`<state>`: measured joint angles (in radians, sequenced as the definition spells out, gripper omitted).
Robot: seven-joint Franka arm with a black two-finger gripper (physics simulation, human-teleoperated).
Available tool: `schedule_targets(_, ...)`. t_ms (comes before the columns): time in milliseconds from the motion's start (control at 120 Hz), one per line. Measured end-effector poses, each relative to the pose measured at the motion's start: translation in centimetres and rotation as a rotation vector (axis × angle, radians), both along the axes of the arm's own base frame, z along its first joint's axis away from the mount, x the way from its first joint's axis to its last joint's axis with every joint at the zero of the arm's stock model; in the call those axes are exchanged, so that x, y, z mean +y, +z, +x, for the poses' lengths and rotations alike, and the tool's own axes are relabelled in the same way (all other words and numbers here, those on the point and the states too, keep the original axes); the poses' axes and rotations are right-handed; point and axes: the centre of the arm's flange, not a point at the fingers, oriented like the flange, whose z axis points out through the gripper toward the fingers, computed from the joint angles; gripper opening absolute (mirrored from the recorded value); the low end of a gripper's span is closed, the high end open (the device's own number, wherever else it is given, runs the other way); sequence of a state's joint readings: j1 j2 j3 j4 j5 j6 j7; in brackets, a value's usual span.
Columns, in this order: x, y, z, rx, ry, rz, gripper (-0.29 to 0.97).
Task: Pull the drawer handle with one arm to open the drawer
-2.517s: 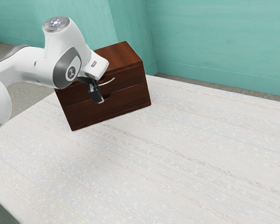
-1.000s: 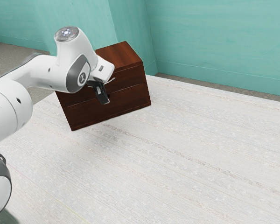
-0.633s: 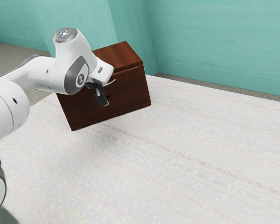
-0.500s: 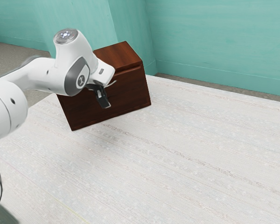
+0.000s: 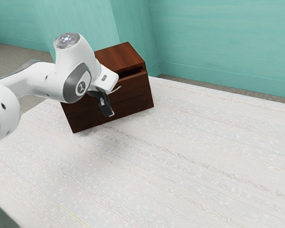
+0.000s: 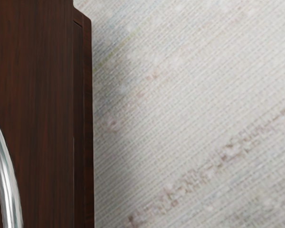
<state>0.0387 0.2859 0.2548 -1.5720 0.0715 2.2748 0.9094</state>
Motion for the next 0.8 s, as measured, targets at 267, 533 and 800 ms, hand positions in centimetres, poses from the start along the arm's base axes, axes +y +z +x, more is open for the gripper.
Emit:
schedule_targets(267,-1.4,0.6,-0.9,-0.007,-0.012,0.002,0.64)
schedule_targets(533,-2.9,0.8,-1.5,-0.01,-0.023,0.001,0.67)
schedule_targets(800,-3.2,1.1,-2.9,-0.009,-0.017,-0.004,0.63)
